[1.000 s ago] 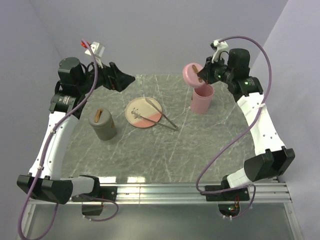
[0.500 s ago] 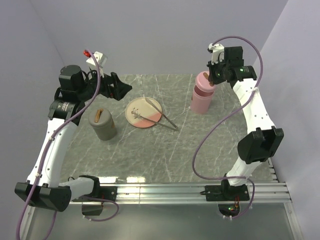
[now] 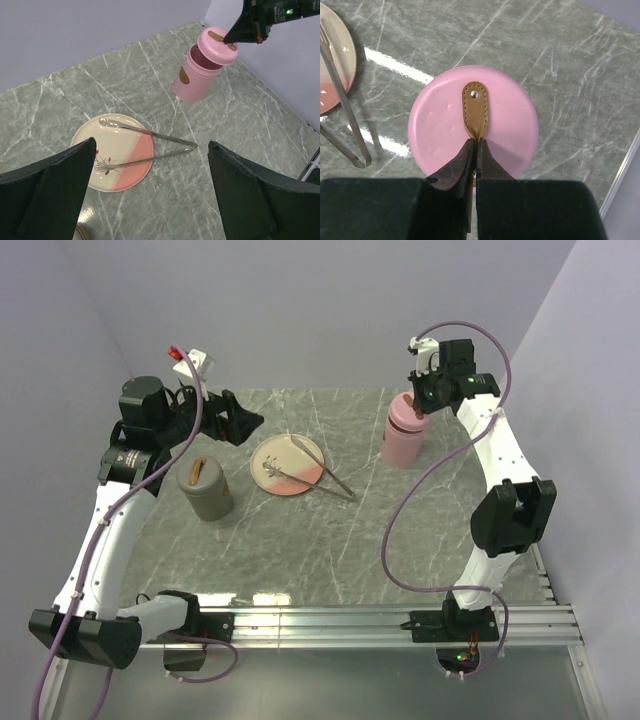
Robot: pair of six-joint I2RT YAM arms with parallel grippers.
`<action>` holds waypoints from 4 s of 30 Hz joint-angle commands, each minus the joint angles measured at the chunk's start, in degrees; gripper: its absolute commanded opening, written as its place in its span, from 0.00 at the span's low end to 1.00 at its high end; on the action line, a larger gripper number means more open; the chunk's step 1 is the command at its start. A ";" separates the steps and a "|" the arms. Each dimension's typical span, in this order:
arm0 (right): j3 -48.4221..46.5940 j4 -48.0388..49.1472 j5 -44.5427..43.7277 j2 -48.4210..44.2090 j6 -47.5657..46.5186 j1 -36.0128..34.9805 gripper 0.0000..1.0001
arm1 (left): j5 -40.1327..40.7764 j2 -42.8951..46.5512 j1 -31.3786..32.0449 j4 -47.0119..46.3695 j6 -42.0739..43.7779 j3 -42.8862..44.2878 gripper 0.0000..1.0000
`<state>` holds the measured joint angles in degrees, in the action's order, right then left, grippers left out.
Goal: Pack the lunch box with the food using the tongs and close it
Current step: Close the box lid on the packing box, then move the packing box to the center of the board.
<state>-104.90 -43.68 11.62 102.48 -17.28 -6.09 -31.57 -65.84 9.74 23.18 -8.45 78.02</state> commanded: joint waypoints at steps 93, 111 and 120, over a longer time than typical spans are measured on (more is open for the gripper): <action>7.25 49.84 51.93 29.45 55.69 14.35 0.38 | -2.53 -2.98 -6.30 -9.29 -11.06 -6.91 0.99; 15.27 35.95 59.66 24.78 38.37 8.11 0.37 | -17.11 -9.74 -28.98 -9.91 -20.56 -7.88 0.92; 2.16 30.76 61.24 34.10 39.60 4.78 0.39 | -16.95 -9.39 -28.99 -9.56 -18.27 -9.20 0.91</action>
<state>-100.49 -11.90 70.17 134.96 21.43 0.95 -46.83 -76.73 -19.29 14.44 -28.08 68.38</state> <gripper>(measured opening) 0.388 0.917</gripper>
